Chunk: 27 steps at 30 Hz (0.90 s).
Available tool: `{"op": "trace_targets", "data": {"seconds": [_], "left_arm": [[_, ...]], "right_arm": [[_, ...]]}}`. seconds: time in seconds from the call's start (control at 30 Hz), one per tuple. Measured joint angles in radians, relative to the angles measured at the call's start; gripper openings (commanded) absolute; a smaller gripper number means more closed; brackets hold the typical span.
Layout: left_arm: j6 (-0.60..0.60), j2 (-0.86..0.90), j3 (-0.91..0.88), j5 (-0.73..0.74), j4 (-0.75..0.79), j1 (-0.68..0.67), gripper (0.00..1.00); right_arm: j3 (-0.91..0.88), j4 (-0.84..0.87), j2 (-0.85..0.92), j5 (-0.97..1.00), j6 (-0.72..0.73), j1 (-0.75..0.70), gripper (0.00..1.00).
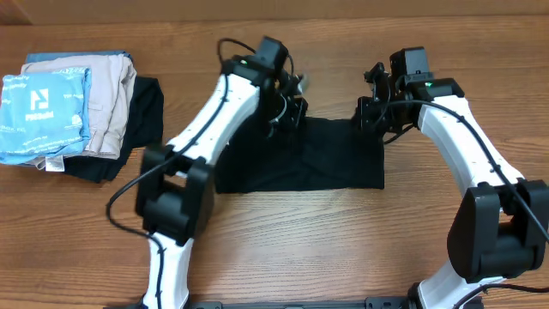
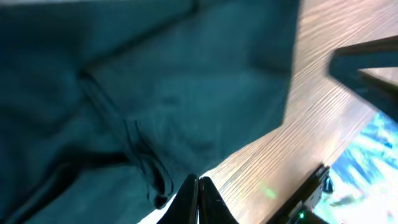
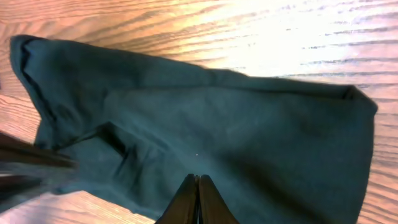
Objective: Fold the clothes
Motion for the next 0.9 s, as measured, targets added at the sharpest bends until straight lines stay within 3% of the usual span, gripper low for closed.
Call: {"op": "trace_targets", "data": {"seconds": [0.37, 0.53, 0.57, 0.67, 0.83, 0.9], "left_arm": [[0.048, 0.122, -0.003, 0.006, -0.072, -0.014, 0.04], [0.052, 0.123, -0.007, 0.133, 0.008, -0.014, 0.04], [0.052, 0.123, -0.007, 0.153, 0.007, -0.014, 0.07], [0.046, 0.123, -0.007, 0.171, -0.036, -0.014, 0.28], [-0.006, 0.122, -0.007, 0.131, -0.058, -0.014, 0.33], [-0.056, 0.113, -0.007, 0.037, -0.087, -0.019, 0.29]], "right_arm": [[-0.053, 0.043, 0.0, 0.036, 0.001, 0.0, 0.04], [-0.053, 0.046, 0.0, 0.037, 0.0, 0.0, 0.04], [-0.053, 0.046, 0.0, 0.037, 0.001, 0.0, 0.04], [-0.053, 0.047, 0.0, 0.037, 0.0, 0.0, 0.04], [-0.053, 0.046, 0.0, 0.04, 0.001, 0.0, 0.08], [-0.053, 0.044, 0.0, 0.04, 0.001, 0.0, 0.1]]}}
